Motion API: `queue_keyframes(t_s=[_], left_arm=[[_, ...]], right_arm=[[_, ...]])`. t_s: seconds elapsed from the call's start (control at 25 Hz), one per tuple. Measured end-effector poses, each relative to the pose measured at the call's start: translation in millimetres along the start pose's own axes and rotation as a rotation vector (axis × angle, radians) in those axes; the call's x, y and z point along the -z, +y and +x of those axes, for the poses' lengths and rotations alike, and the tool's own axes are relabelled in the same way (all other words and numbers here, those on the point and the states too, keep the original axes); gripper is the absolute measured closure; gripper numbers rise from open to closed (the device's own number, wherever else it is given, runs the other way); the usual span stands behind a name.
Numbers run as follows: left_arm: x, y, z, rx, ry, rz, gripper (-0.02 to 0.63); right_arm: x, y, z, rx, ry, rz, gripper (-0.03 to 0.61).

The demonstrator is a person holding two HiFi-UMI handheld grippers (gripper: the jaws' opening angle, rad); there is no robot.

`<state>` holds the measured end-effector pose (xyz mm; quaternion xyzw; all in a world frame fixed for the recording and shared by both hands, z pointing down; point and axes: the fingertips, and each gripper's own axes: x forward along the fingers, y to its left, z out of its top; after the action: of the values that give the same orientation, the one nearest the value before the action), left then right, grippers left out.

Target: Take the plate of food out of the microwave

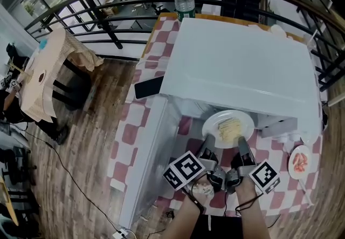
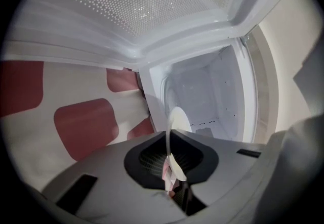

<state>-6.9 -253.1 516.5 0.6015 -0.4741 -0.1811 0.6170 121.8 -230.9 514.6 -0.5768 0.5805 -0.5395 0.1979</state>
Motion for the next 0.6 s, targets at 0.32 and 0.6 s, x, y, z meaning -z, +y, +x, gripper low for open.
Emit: queue_keyframes(t_s=[0.32, 0.6], left_arm=[[6.1, -2.8, -12.2, 0.008, 0.013, 0.008, 0.583], [10.9, -2.2, -20.1, 0.012, 0.011, 0.013, 0.583]], right_arm=[[4.4, 13.5, -8.8, -0.086, -0.031, 0.029, 0.535], [7.6, 5.4, -21.4, -0.042, -0.028, 0.01, 0.535]])
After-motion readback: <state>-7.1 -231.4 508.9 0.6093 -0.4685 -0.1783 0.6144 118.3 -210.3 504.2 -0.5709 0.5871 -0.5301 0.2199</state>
